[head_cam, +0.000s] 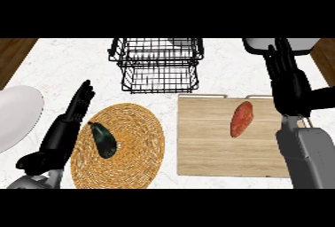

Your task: Pick the sweet potato from the tray and place it in the tiered basket

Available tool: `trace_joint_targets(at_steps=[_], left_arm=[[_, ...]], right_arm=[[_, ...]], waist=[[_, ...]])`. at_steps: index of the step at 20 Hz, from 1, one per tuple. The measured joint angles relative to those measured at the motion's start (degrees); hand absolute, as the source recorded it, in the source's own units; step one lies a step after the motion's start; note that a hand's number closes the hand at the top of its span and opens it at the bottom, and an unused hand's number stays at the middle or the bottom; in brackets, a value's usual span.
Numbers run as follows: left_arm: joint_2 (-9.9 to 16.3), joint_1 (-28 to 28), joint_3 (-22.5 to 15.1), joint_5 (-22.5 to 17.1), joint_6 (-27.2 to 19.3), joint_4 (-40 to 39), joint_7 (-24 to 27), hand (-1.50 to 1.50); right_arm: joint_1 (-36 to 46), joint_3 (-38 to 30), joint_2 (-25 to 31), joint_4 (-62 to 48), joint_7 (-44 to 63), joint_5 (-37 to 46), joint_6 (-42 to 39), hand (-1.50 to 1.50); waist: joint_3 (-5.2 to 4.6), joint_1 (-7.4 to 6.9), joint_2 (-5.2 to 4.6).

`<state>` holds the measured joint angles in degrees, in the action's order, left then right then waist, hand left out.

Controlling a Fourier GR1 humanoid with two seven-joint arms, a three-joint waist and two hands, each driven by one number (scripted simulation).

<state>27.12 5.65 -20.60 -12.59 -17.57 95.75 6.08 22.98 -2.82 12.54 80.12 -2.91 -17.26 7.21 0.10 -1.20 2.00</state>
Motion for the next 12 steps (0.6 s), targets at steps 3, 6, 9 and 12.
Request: trace_joint_targets(at_steps=[3, 6, 9, 12], left_arm=[[-0.6, 0.5, 0.8, -0.6, 1.1, -2.0, 0.1, 0.0], [-1.5, 0.2, 0.2, -1.7, 2.8, -4.5, 0.0, 0.0], [-3.2, -0.4, -1.1, -3.1, 4.3, -6.3, -0.3, 0.0], [-5.1, 0.7, -1.5, -4.0, 6.0, -10.0, -0.3, 0.0]], right_arm=[[2.3, -0.8, -1.6, -2.2, 2.2, 2.2, 6.1, -1.5], [4.8, -3.3, -3.8, -6.9, 4.9, 5.0, 16.4, -1.5], [5.0, -4.1, -4.7, -12.7, 7.5, 9.9, 26.0, -1.5], [8.3, -5.4, -8.7, -16.9, 3.9, 11.0, 34.0, -1.5]], waist=[[-0.09, 0.51, -1.15], [-0.22, 0.36, -2.12], [-0.36, 0.3, -2.82], [-0.22, 0.27, -2.76]])
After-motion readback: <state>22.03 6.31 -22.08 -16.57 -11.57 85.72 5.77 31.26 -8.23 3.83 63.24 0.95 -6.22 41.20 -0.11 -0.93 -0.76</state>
